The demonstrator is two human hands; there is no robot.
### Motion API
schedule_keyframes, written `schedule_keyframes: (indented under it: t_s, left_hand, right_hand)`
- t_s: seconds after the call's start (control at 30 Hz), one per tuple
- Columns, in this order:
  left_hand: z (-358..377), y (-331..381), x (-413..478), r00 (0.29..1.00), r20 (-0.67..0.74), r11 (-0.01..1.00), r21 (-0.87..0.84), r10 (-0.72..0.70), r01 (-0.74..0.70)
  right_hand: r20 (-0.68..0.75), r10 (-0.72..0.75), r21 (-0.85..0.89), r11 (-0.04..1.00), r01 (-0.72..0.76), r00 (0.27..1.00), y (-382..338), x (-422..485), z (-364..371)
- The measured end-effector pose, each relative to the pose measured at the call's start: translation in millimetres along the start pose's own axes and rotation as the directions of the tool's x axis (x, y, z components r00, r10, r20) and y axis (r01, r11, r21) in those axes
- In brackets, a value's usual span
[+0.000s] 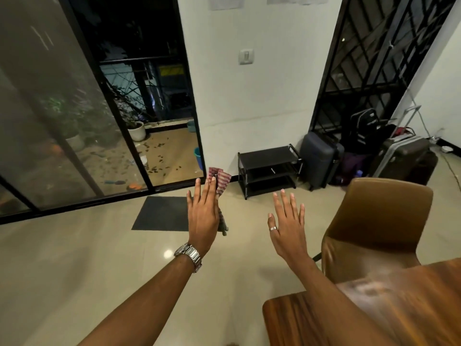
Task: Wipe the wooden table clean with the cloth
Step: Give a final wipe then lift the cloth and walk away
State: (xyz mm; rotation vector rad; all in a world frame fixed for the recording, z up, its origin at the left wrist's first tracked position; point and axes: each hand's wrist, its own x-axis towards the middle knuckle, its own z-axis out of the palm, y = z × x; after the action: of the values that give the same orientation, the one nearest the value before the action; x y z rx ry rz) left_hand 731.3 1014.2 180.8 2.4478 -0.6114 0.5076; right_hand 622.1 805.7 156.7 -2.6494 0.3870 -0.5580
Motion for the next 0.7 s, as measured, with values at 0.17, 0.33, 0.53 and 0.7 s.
schedule_keyframes:
  t_s: [0.17,0.33,0.53,0.7]
  left_hand:
    - [44,5,51,0.998,-0.009,0.997,-0.049,0.065,-0.066]
    - [68,9,98,0.995,0.013,0.991,-0.09,0.096,-0.095]
    - [111,2,164,0.99,0.057,0.988,-0.095,0.128,-0.122]
    - [150,12,204,0.983,0.113,0.985,-0.111,0.142,-0.129]
  right_hand:
    - [-0.012,0.039,-0.063,0.997,-0.04,0.999,25,41,7]
    - [-0.022,0.046,-0.123,0.991,-0.048,0.999,43,93,7]
    - [-0.075,0.085,-0.11,0.99,-0.093,0.994,63,154,18]
    - [-0.086,0.142,-0.111,0.982,-0.151,0.986,97,183,27]
